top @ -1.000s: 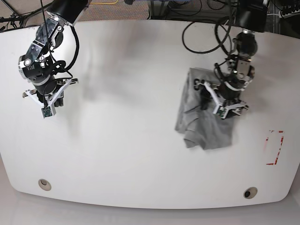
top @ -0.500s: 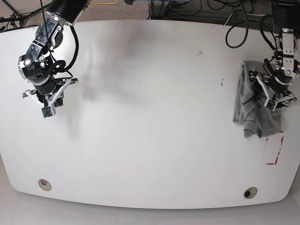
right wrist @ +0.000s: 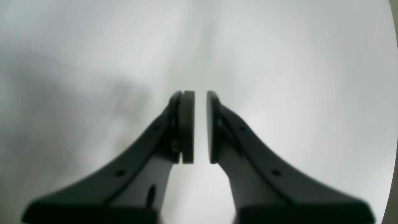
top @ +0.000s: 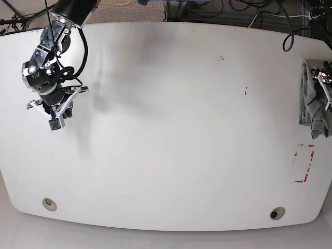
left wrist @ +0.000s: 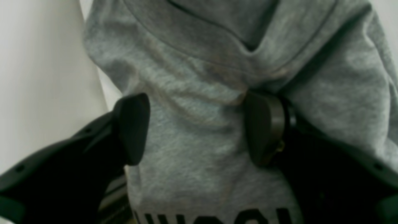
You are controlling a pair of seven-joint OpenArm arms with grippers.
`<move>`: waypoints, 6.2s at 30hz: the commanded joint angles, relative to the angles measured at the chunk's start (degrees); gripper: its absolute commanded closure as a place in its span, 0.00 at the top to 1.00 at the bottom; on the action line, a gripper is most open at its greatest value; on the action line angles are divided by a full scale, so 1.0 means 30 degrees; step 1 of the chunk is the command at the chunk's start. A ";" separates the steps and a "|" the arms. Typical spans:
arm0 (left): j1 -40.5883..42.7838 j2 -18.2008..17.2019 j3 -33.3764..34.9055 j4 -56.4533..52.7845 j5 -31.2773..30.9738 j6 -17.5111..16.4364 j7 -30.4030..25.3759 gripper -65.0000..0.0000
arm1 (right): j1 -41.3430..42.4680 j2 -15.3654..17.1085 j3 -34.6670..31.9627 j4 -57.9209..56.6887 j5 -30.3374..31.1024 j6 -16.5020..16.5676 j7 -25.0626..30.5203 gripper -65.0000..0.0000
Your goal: Fold the T-shirt properly
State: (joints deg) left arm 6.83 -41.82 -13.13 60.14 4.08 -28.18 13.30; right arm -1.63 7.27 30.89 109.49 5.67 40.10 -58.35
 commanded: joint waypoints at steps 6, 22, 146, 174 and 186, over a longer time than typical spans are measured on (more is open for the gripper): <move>0.0346 -0.0110 -0.1764 0.1624 0.1381 -0.2869 0.2468 0.69 | -0.0146 0.0230 -0.1082 0.0616 0.0117 -0.0032 0.1031 0.10; 0.1049 0.3904 -0.2995 1.2584 0.1440 -0.2722 0.1764 0.69 | -0.2549 0.0347 -0.0906 0.0470 -0.0030 -0.0032 0.7977 0.09; 0.1723 1.2432 0.3188 -1.3849 0.0356 0.7007 -0.3598 0.69 | -0.5567 -0.0620 -0.7441 -2.7340 -0.3693 -0.6552 1.8995 0.10; 0.1694 1.2813 0.3188 -1.3849 0.0356 0.7007 -0.3598 0.69 | -0.5157 -0.0884 -0.7353 -2.9655 -0.3634 -0.6552 1.8966 0.10; 0.1108 1.2842 0.3159 -1.3878 0.0356 0.7007 -0.3598 0.69 | -0.5128 -0.0943 -0.7324 -2.9655 -0.3605 -0.6552 1.8966 0.10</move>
State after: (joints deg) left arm 10.28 -3.18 -3.60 18.39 5.08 -7.27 2.94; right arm -16.43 4.29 8.88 20.51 -5.56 20.32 -1.52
